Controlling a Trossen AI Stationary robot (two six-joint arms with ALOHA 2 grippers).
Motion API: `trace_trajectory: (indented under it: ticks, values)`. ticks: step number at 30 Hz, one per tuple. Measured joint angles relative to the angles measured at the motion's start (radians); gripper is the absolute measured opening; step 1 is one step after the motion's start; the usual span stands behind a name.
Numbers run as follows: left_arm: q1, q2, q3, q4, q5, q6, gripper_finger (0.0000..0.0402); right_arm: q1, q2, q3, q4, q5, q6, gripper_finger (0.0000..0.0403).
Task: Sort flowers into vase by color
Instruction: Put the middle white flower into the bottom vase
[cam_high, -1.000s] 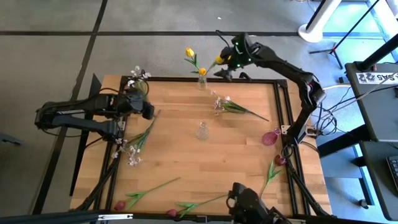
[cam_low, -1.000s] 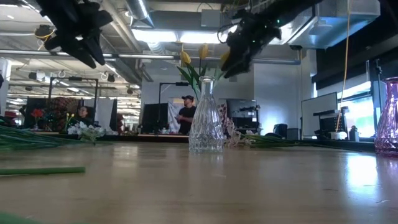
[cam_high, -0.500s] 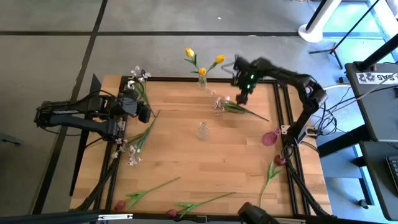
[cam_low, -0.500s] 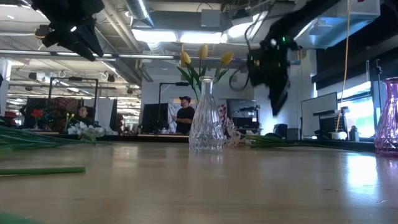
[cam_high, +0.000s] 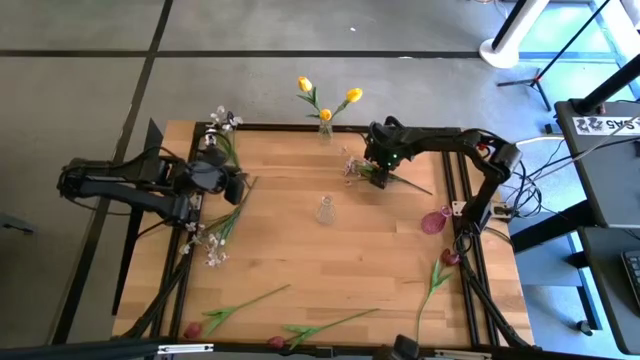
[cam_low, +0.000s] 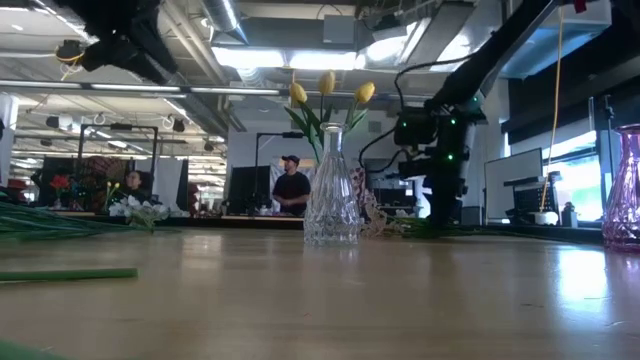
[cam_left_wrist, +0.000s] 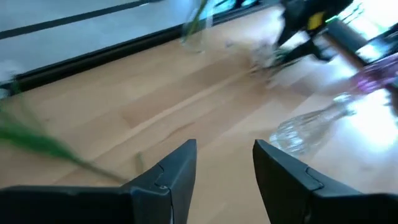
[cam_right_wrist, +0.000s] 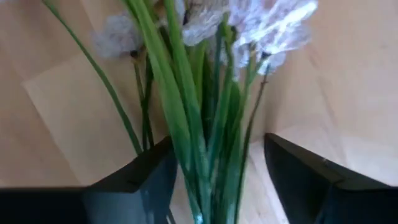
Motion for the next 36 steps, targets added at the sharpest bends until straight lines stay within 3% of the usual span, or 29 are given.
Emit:
trace_trajectory:
  ticks: [4,10,16,19,23,27,32,36]
  values:
    - [-0.025,0.001,0.0,0.175,0.0,0.023,0.0153,0.006,0.006,-0.016,0.02,-0.019,0.009,0.0167]
    - [-0.089,0.006,0.0,0.436,-0.001,0.102,0.0153,0.029,-0.061,-0.024,-0.003,-0.047,0.008,0.0019]
    - [-0.163,0.005,0.0,0.524,-0.001,0.07,0.0153,0.074,-0.285,-0.023,-0.048,-0.123,0.013,0.0011]
    - [-0.194,0.006,0.0,0.544,-0.002,0.044,0.0153,0.123,-0.434,-0.021,-0.027,-0.232,0.025,0.0011]
    - [-0.232,0.006,0.0,0.553,-0.035,0.024,0.0153,0.187,-0.645,-0.021,-0.004,-0.343,0.122,0.001]
    - [-0.265,0.006,0.0,0.552,-0.073,0.031,0.0153,0.246,-0.857,-0.021,0.067,-0.366,0.24,0.0008]
    - [-0.288,0.007,0.0,0.564,-0.128,0.057,0.0153,0.326,-0.972,-0.118,0.475,-0.308,0.37,0.0006]
    - [-0.289,0.013,0.0,0.596,-0.133,0.079,0.0153,0.366,-0.888,-0.253,0.909,-0.222,0.457,0.0006]
